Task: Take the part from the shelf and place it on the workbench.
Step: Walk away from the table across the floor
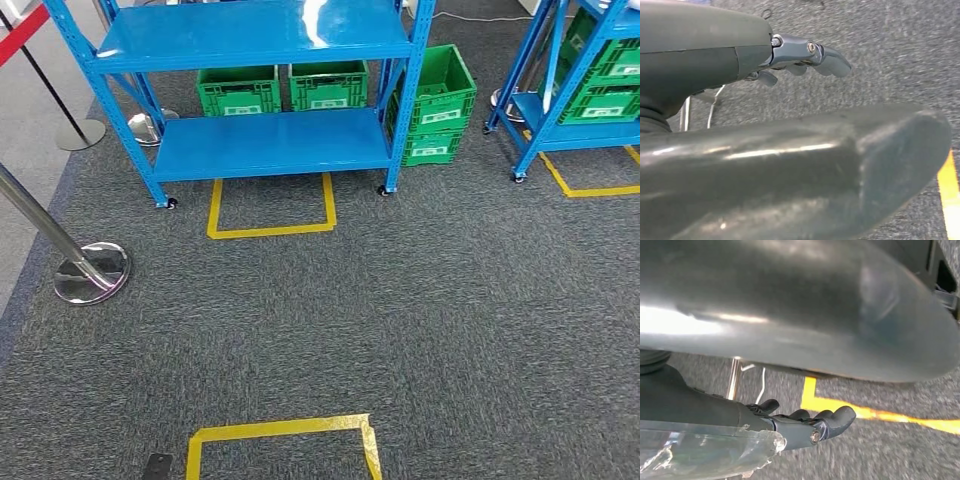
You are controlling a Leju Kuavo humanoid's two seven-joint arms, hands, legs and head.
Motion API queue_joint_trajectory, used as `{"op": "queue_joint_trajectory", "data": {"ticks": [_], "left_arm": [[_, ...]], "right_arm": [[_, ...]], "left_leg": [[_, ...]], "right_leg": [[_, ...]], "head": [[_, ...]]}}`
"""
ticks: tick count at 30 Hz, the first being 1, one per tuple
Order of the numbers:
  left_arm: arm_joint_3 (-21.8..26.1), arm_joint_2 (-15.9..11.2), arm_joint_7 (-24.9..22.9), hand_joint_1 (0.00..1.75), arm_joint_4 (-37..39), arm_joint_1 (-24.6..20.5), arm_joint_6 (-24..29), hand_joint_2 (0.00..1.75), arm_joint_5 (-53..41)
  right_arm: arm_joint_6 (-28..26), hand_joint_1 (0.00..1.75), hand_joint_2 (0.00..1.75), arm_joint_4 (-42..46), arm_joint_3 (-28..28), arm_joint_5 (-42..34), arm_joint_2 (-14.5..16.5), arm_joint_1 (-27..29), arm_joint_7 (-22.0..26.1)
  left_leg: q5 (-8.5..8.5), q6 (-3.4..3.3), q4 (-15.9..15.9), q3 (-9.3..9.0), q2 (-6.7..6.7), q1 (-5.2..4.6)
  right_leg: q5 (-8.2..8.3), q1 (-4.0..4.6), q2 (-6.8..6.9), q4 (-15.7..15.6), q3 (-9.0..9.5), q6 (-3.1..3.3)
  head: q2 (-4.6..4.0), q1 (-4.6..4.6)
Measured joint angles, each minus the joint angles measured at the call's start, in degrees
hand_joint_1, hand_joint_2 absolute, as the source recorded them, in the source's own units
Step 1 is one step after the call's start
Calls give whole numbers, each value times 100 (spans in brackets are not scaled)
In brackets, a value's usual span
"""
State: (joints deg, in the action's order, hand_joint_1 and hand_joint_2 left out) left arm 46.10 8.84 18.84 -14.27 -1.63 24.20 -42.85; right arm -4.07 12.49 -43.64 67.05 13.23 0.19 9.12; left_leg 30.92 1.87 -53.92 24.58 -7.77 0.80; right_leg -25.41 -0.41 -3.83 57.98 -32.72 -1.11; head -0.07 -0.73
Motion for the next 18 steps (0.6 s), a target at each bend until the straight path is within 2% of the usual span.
{"op": "queue_joint_trajectory", "data": {"ticks": [3,4,6,7,8,9,10,11,12,13,14,15,16,17,18], "left_arm": [[2,-13,2,0,-5,-5,4,0,-7],[3,-12,4,0,-5,-6,7,0,-11],[21,-5,11,0,-5,-15,16,0,-36],[33,0,14,0,-5,-4,21,0,-50],[48,0,15,0,-5,13,24,0,-64],[60,-4,15,0,-5,42,26,0,-72],[74,-7,15,0,-5,65,28,0,-78],[89,-7,15,0,-4,75,29,0,-84],[102,-4,15,0,-4,77,30,0,-87],[111,0,16,0,-3,74,31,0,-91],[118,4,16,0,-3,67,32,0,-96],[124,5,17,0,-3,60,34,0,-102],[130,4,17,0,-4,59,35,0,-108],[136,3,17,0,-4,59,36,0,-118],[142,2,17,0,-5,60,36,0,-131]], "right_arm": [[-2,0,0,4,-3,3,13,-13,2],[-2,0,0,7,-4,4,13,-11,6],[5,0,0,13,-26,16,14,14,16],[8,0,0,15,-39,22,14,30,22],[11,0,0,15,-52,28,14,45,23],[12,0,0,15,-58,30,15,51,24],[12,0,0,15,-62,32,17,56,25],[13,0,0,14,-68,33,19,59,25],[15,0,0,14,-74,34,20,59,27],[16,0,0,14,-80,35,21,49,26],[19,0,0,17,-86,33,21,39,26],[26,0,0,23,-90,22,21,19,26],[40,0,0,28,-95,9,21,0,26],[60,0,0,33,-103,-10,21,-8,28],[83,0,0,34,-117,-31,21,-14,30]], "left_leg": [[43,27,8,-43,-37,7],[42,36,-27,-34,41,-1],[163,105,-1014,723,414,-18],[121,136,-1493,1161,599,-28],[-36,152,-1847,1583,716,-31],[-390,132,-1636,1644,746,-38],[-811,98,-1267,1622,846,-56],[-1108,61,-924,1560,1008,-92],[-1238,13,-627,1480,1144,-122],[-1233,-38,-467,1425,1245,-150],[-1107,-82,-419,1376,1262,-162],[-998,-129,-366,1317,1206,-151],[-929,-164,-343,1253,1160,-138],[-858,-193,-294,1158,1121,-123],[-790,-219,-243,1045,1087,-113]], "right_leg": [[-30,-31,61,-47,63,34],[-42,-28,78,-59,92,38],[-230,-24,309,-144,368,65],[-361,-22,446,-190,555,73],[-508,-25,584,-233,748,72],[-613,-29,651,-256,896,60],[-723,-31,717,-292,1057,44],[-838,-18,777,-332,1206,20],[-933,3,827,-377,1337,-10],[-1003,30,875,-452,1445,-43],[-1017,58,903,-494,1534,-86],[-959,70,916,-443,1571,-131],[-854,71,876,-258,1516,-165],[-722,68,773,100,1352,-185],[-640,63,653,548,1079,-181]], "head": [[2,-1],[1,-7],[-2,-61],[-3,-91],[-2,-116],[-2,-121],[-2,-126],[-2,-133],[-2,-144],[-2,-145],[-2,-151],[-2,-148],[-2,-134],[-1,-125],[-1,-108]]}}
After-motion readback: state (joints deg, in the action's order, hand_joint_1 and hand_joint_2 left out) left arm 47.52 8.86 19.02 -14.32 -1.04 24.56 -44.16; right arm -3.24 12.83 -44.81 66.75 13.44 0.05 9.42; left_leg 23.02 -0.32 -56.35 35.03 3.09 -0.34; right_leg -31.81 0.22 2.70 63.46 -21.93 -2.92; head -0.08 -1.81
